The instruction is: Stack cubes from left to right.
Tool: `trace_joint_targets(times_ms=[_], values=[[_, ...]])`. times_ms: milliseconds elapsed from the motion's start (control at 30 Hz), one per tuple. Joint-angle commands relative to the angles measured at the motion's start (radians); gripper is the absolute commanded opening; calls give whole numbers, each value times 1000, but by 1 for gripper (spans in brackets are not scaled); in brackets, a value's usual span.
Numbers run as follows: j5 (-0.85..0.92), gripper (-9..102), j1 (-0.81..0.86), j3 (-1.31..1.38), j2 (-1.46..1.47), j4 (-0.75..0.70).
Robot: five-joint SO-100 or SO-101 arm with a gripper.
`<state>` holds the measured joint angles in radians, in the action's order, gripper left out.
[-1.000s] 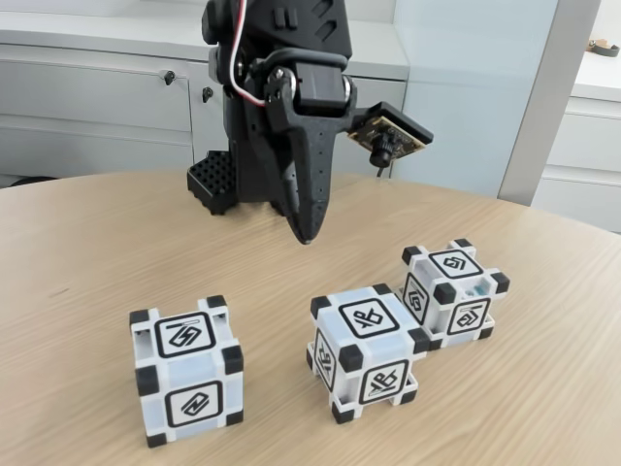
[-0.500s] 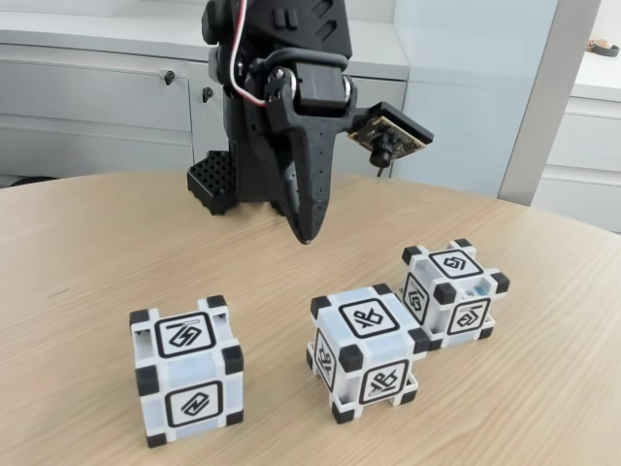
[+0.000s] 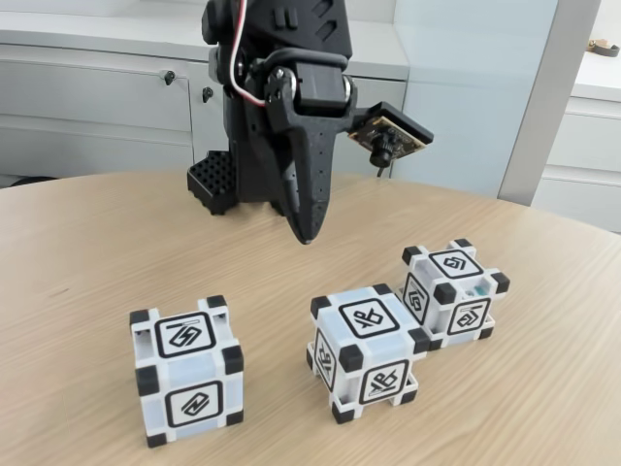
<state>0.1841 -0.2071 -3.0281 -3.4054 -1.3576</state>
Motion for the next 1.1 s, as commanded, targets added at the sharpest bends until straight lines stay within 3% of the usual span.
trace_joint_targets(times_ms=[0,267,767,933,1067], values=[[21,0,6,14,3,0],[-32,0,-5,193,198,2],[-351,0,-6,900,1282,2],[-400,3,-14,965,1393,0],[-394,10,-115,965,1399,-12]])
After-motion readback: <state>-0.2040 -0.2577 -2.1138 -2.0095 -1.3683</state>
